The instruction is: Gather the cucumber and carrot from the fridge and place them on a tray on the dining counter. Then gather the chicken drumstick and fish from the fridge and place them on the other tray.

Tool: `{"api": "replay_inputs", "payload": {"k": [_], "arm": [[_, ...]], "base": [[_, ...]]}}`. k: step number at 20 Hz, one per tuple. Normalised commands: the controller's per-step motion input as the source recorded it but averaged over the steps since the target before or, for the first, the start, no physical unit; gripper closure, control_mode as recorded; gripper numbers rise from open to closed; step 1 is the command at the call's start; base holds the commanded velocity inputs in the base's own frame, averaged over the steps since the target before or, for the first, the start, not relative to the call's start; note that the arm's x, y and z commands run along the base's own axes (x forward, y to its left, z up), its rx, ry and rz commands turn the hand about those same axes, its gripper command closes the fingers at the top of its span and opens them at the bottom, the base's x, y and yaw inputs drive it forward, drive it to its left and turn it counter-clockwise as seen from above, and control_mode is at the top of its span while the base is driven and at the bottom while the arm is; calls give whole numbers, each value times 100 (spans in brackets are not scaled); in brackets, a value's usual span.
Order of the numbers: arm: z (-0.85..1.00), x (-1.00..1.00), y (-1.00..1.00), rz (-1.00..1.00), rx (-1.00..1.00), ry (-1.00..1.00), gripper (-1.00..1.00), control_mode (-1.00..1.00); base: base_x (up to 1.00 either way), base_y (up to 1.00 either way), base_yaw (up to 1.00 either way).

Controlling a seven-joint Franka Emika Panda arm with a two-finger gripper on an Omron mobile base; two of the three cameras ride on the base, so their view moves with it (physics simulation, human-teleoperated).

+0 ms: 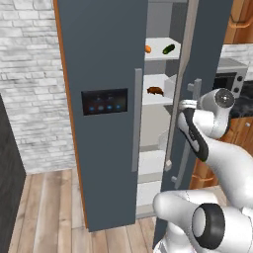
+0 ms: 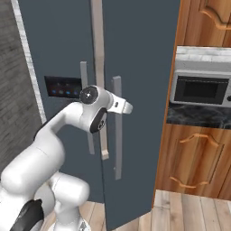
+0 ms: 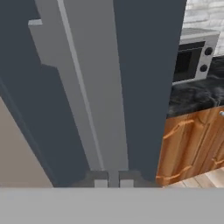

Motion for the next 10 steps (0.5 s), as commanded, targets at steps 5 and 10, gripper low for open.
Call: {"api": "replay_inputs", "payload": {"k": [5, 10], "arm": [[6, -63, -12, -6, 2, 1, -100, -100], [26, -70, 32, 3, -3, 0, -100, -100]], "base": [[0, 0, 0], [0, 0, 0]]}}
